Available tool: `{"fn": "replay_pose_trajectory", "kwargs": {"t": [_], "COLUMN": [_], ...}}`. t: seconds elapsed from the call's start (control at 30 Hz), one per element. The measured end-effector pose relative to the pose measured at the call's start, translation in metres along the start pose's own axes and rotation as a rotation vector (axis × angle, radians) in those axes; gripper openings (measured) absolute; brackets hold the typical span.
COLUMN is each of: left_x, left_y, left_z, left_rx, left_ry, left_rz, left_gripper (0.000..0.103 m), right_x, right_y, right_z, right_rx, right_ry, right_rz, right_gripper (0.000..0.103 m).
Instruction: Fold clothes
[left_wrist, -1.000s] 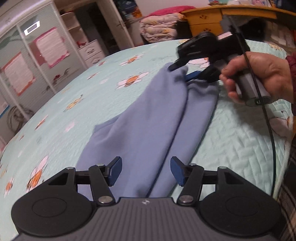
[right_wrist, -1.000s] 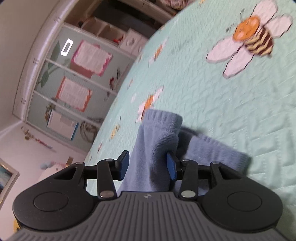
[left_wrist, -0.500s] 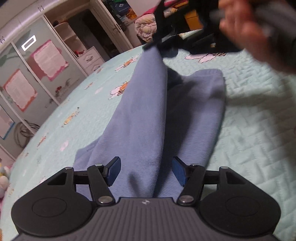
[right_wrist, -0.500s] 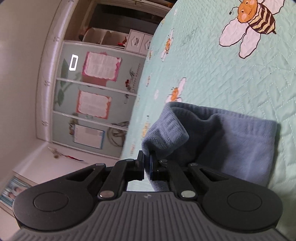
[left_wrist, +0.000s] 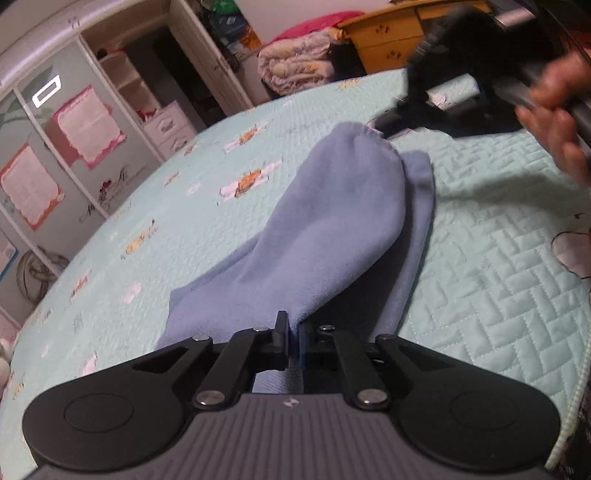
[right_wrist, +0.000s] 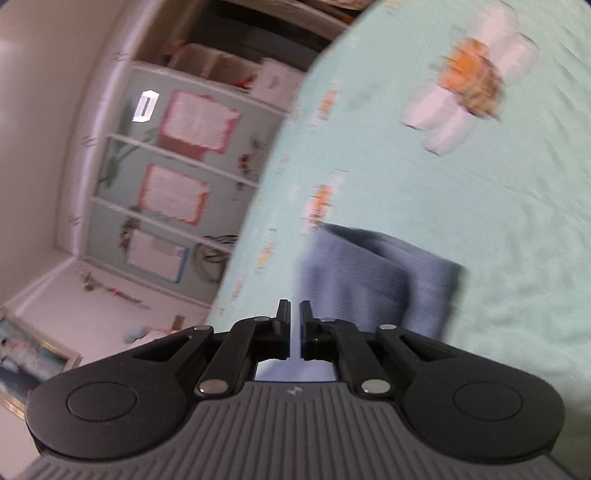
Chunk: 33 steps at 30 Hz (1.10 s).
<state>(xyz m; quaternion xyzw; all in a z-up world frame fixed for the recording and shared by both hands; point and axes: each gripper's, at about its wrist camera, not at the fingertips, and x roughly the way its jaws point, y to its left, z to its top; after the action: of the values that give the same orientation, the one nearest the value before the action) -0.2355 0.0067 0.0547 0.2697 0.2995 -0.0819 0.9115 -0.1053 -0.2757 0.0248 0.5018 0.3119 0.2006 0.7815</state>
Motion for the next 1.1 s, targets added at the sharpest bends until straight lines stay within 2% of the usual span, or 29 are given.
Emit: {"fn": "replay_pose_trajectory", "kwargs": {"t": [0.07,0.13,0.17,0.27,0.4,0.57,0.67,0.77,0.8,0.83,0.87,0.93,1.03,1.1], "left_x": [-0.001,-0.001,0.0,0.005,0.011,0.014,0.014,0.012,0.011,0.009,0.007,0.001,-0.008,-0.004], "left_y": [0.004,0.011,0.015,0.032,0.044,0.046,0.048,0.049,0.049,0.049,0.049,0.047,0.033,0.016], "left_z": [0.002,0.006,0.008,0.013,0.015,0.017,0.018,0.019,0.019,0.02,0.021,0.021,0.019,0.01], "left_rx": [-0.042,-0.083,-0.11,-0.217,-0.305,-0.344,-0.368,-0.372,-0.368,-0.363,-0.354,-0.324,-0.223,-0.146], "left_ry": [0.0,0.001,0.004,0.025,0.049,0.068,0.078,0.077,0.075,0.074,0.073,0.071,0.068,0.104], "left_rz": [-0.011,-0.023,-0.03,-0.062,-0.107,-0.136,-0.152,-0.16,-0.16,-0.16,-0.161,-0.172,-0.185,-0.193], "left_gripper": [0.005,0.005,0.005,0.005,0.005,0.005,0.005,0.005,0.005,0.005,0.005,0.005,0.006,0.006], "right_x": [-0.001,-0.001,-0.001,0.005,0.019,0.028,0.035,0.045,0.046,0.046,0.044,0.035,0.018,0.013], "right_y": [-0.016,-0.026,-0.029,-0.032,-0.033,-0.025,-0.033,-0.036,-0.034,-0.032,-0.029,-0.017,-0.004,-0.008], "right_z": [-0.004,-0.007,-0.008,-0.007,-0.003,-0.006,-0.007,-0.009,-0.009,-0.009,-0.007,-0.005,-0.003,-0.005], "right_rx": [0.038,0.078,0.085,0.088,0.125,0.105,0.164,0.177,0.156,0.132,0.103,0.036,-0.064,-0.087], "right_ry": [-0.007,-0.011,-0.009,-0.003,0.016,0.023,0.023,0.042,0.04,0.037,0.026,0.007,0.004,0.022], "right_rz": [-0.024,-0.012,-0.009,-0.006,-0.013,-0.142,-0.11,-0.037,-0.024,-0.013,-0.01,-0.011,-0.031,-0.061], "right_gripper": [0.011,0.034,0.038,0.039,0.048,0.057,0.058,0.058,0.05,0.021,0.008,0.006,0.006,0.006]}}
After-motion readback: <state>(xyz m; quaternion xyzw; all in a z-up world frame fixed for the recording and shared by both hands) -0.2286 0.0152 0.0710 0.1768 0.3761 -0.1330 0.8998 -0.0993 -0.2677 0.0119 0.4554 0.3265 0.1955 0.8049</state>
